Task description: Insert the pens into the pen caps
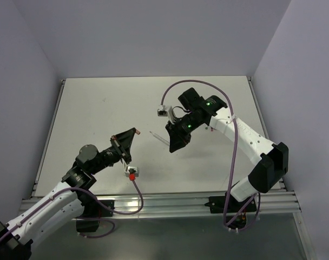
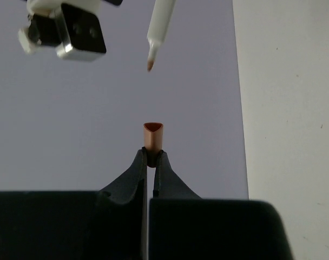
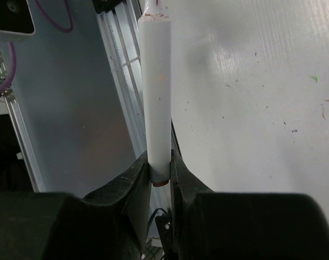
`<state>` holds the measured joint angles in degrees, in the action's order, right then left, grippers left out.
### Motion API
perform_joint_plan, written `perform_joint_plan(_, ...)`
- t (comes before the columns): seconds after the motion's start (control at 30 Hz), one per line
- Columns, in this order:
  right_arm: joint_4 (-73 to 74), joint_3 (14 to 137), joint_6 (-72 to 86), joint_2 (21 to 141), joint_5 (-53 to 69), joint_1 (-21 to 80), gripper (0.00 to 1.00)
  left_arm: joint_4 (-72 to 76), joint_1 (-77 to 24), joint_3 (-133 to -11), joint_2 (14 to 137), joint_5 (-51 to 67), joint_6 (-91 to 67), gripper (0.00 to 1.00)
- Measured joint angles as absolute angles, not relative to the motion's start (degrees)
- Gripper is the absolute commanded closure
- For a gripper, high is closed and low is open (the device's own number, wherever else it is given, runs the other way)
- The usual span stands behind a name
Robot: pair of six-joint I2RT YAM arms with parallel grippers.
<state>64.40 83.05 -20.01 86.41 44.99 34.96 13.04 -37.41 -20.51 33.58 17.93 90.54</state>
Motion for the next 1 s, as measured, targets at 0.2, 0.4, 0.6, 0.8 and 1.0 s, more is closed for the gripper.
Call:
perform_joint_plan(0.2, 64.8, 83.7, -20.0, 86.8, 43.6, 38.5, 1.00, 11.9, -40.7, -22.1, 35.6, 18.6, 91.2, 1.00)
perform_joint_plan(0.4, 64.9, 83.7, -20.0, 86.8, 42.5, 39.4, 1.00, 11.5, -42.4, -24.7, 38.3, 18.0, 91.2, 0.99)
perform_joint_plan(0.6, 64.9, 83.7, -20.0, 86.8, 41.4, 39.5, 1.00, 11.0, -43.9, -24.8, 38.9, 17.7, 91.4, 1.00)
perform_joint_plan(0.8, 64.9, 83.7, -20.0, 86.8, 41.1, 39.5, 1.00, 9.7, -44.8, -25.0, 38.9, 17.5, 91.4, 1.00)
perform_joint_plan(1.0, 65.1, 83.7, -20.0, 86.8, 40.9, 39.5, 1.00, 9.1, -45.7, -25.3, 39.4, 16.6, 91.4, 1.00)
